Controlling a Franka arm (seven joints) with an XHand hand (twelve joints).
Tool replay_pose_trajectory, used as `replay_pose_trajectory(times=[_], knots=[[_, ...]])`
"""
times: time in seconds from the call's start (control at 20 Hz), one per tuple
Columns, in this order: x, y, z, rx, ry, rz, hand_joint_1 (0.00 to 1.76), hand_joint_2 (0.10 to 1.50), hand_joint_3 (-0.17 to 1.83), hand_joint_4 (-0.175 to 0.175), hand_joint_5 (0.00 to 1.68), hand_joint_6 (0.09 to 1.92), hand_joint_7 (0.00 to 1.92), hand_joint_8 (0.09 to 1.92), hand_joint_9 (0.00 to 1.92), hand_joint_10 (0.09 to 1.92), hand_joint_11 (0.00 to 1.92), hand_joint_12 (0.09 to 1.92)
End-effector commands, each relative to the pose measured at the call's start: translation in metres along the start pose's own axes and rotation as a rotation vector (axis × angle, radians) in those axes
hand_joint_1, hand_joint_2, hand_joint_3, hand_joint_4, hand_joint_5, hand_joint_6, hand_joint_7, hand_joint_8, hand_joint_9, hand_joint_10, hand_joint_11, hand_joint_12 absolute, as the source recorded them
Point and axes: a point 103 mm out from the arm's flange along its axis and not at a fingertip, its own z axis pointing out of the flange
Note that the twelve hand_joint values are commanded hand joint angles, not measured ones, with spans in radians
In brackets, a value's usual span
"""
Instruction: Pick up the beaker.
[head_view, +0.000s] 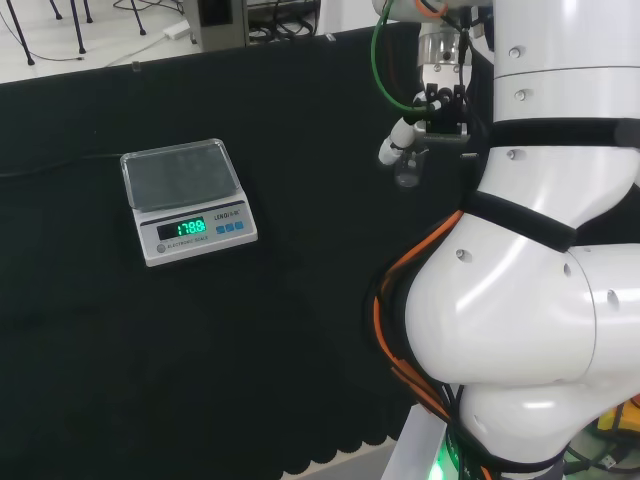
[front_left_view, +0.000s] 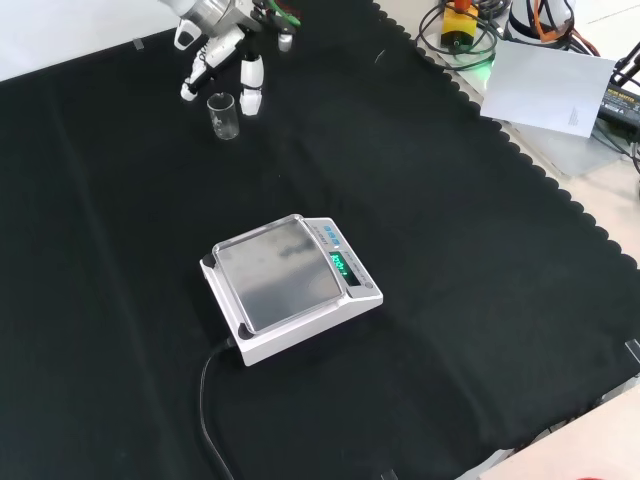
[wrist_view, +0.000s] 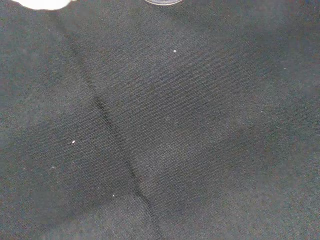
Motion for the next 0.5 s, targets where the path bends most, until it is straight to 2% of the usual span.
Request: replay_pose_trajectory(times=[0.05, 0.3, 0.5], knots=[[0.0046, 0.0113, 0.0073, 0.021, -0.005, 0.002, 0.7, 0.81, -0.11, 0.029, 0.0, 0.09, 0.06, 0.09, 0.0, 0.68, 0.0, 1.43], [0.0055, 0.0171, 0.0111, 0.018, -0.015, 0.012, 0.77, 0.84, -0.11, 0.018, 0.04, 0.09, 0.08, 0.09, 0.0, 0.81, 0.02, 1.48], [0.0056, 0.0186, 0.0108, -0.008, -0.025, 0.019, 0.86, 0.9, -0.17, -0.006, 0.23, 0.09, 0.02, 0.38, 0.09, 0.87, 0.15, 1.46]])
